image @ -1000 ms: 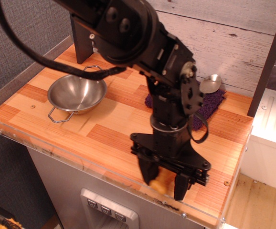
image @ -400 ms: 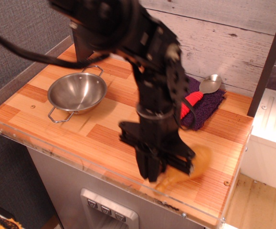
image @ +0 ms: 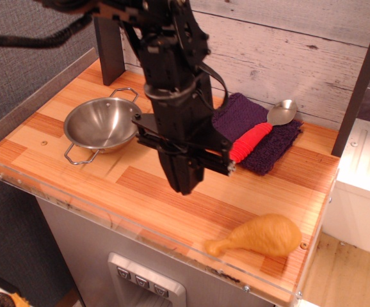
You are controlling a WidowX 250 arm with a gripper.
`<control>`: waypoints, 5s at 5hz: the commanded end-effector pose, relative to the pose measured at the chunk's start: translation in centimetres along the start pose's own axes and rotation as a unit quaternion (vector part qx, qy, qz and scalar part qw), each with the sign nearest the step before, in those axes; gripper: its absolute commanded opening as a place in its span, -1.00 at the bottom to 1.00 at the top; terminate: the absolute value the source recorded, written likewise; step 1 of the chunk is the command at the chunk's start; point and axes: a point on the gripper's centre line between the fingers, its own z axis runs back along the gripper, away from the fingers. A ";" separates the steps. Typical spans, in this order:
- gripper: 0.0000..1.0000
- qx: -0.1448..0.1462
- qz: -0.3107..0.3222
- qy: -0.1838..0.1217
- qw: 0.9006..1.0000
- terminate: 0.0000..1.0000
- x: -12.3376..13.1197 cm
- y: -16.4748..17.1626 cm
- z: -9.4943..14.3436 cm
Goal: Place the leg piece in the pan.
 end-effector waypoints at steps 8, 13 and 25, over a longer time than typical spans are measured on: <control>1.00 0.053 -0.194 -0.009 0.980 -1.00 0.0 -3.8 -2.0; 1.00 0.057 -0.226 0.055 0.971 -1.00 0.6 -5.4 -7.6; 1.00 0.092 0.196 -0.025 0.976 -1.00 -1.7 16.3 2.0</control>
